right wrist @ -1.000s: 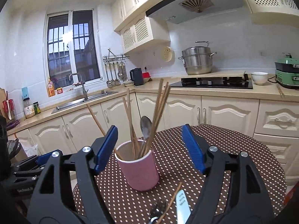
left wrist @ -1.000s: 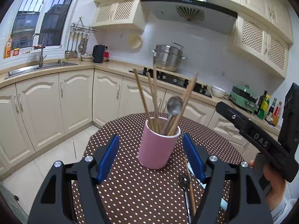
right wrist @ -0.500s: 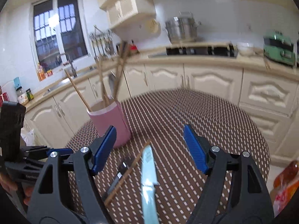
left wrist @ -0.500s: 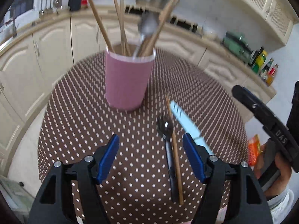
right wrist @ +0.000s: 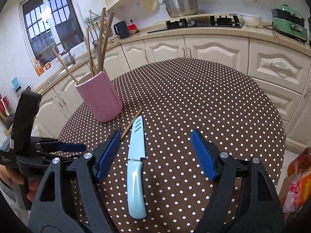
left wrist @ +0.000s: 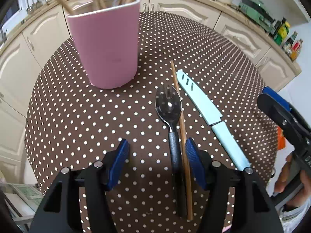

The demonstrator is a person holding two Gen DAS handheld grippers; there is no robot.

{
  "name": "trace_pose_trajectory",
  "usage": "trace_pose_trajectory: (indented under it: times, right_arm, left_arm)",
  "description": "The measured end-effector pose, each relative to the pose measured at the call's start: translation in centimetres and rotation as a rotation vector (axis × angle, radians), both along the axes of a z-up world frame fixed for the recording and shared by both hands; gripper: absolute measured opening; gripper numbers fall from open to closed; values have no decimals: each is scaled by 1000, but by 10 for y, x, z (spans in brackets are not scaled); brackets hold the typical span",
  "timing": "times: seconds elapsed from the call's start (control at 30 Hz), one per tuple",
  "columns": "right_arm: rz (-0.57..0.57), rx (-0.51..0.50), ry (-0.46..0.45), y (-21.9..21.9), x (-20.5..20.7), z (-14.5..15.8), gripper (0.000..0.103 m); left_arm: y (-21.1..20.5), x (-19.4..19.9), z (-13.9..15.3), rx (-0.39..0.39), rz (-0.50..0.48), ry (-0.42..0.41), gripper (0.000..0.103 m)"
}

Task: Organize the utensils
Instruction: 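Close the left gripper on the black-handled spork while the right grasps the pale blue knife, then lift the spork and knife with both grippers up over the pink cup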

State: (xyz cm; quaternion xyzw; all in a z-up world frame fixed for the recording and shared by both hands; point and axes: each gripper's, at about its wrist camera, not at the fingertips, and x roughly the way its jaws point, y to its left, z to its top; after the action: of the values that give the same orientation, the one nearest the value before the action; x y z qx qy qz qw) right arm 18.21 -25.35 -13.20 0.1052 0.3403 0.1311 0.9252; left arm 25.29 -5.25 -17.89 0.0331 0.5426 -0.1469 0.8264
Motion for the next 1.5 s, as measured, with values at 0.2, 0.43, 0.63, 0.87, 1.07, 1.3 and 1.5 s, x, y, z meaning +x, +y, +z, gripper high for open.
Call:
trace_pose_trajectory:
  times: [0.2,0.43,0.63,0.87,1.07,1.3,1.5]
  right_arm:
    - [3,-1,22,-4,2,-4,74]
    - [30,-16,68,0,12,-5,74]
    - [47,-33,120,7,19,-11,74]
    - [116,-133,226,31,37,-12,74]
    - [202,-254,344,65,60,-15,74]
    - [241,-346,473,92,86,-24,56]
    - [241,-381,491,97,92,-32,27]
  left_arm:
    - [-8,14,-6,30,19,2,60]
    - [-13,30,-6,61,1,15,50]
    - [-27,36,-9,107,-3,-3,48]
    - [-15,43,-11,45,46,-5,11]
    - [5,25,-6,-63,62,-35,11]
    - [19,6,16,-85,60,-157,11]
    - [25,-13,39,-80,65,-266,11]
